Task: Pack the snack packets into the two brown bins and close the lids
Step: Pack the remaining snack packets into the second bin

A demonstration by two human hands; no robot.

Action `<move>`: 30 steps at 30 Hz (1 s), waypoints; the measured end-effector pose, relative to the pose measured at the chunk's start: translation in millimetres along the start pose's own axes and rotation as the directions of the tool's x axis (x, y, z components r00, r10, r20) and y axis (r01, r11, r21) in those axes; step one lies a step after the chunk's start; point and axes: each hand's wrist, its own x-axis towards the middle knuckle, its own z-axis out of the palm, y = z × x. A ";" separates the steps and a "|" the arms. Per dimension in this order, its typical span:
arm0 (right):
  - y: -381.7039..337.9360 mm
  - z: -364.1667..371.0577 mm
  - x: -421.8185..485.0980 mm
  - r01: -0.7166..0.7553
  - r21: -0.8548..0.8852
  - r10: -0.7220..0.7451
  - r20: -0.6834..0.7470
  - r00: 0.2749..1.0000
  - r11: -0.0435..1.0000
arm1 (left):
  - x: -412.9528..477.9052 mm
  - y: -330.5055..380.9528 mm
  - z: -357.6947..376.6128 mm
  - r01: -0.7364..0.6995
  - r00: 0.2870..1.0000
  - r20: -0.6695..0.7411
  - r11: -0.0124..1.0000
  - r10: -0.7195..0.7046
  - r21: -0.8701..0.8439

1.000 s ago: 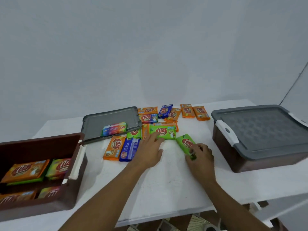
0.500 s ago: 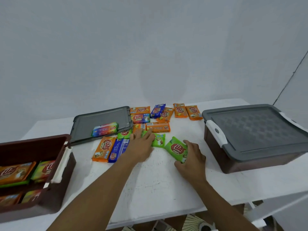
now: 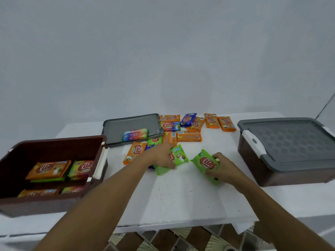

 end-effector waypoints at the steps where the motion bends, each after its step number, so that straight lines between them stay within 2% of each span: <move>1: -5.5 4.0 -3.8 0.024 0.069 -0.024 -0.011 1.000 0.997 | -9.0 -3.8 -11.5 -0.007 1.000 -0.010 0.999 0.006 -0.033; 3: -16.8 10.1 -10.8 0.069 0.148 -0.064 -0.037 0.997 0.987 | -27.4 -11.2 -33.3 -0.019 1.000 -0.024 0.994 0.016 -0.110; 7: -61.5 27.9 -18.9 0.135 0.094 -0.132 -0.030 0.991 0.986 | -69.5 -47.0 -73.3 -0.037 0.999 0.021 0.950 0.046 -0.311; 10: -106.8 54.6 -22.4 0.249 -0.045 -0.253 -0.089 0.963 0.967 | -108.4 -87.2 -97.7 -0.038 0.998 0.029 0.958 0.048 -0.286; 12: -139.8 74.9 -27.5 0.311 -0.076 -0.318 -0.099 0.943 0.947 | -131.9 -118.2 -109.8 -0.024 1.000 0.004 0.959 0.026 -0.283; 16: -199.0 116.7 -32.7 0.421 -0.081 -0.423 -0.002 0.906 0.903 | -175.4 -180.0 -133.1 0.013 0.999 -0.036 0.965 -0.023 -0.261; 19: -239.5 143.8 -41.8 0.544 -0.149 -0.537 0.088 0.839 0.825 | -196.4 -223.9 -140.2 0.054 0.999 0.008 0.976 -0.054 -0.213; 22: -273.2 175.1 -51.4 0.684 -0.283 -0.674 0.150 0.724 0.672 | -205.7 -269.6 -132.3 0.087 0.991 0.114 0.987 -0.072 -0.136; 24: -288.5 194.5 -55.4 0.739 -0.309 -0.729 0.174 0.662 0.598 | -206.1 -291.1 -119.5 0.091 0.981 0.179 0.989 -0.069 -0.117; 25: -294.9 204.7 -55.3 0.751 -0.302 -0.735 0.189 0.651 0.587 | -206.0 -300.3 -112.9 0.088 0.976 0.210 0.989 -0.061 -0.121; 27: -305.1 218.8 -55.5 0.736 -0.338 -0.687 0.274 0.673 0.586 | -206.0 -309.9 -101.5 0.073 0.962 0.270 0.994 -0.048 -0.085; 30: -312.4 242.2 -53.1 0.705 -0.518 -0.507 0.490 0.709 0.485 | -202.0 -325.2 -91.1 0.020 0.945 0.323 0.996 -0.047 0.087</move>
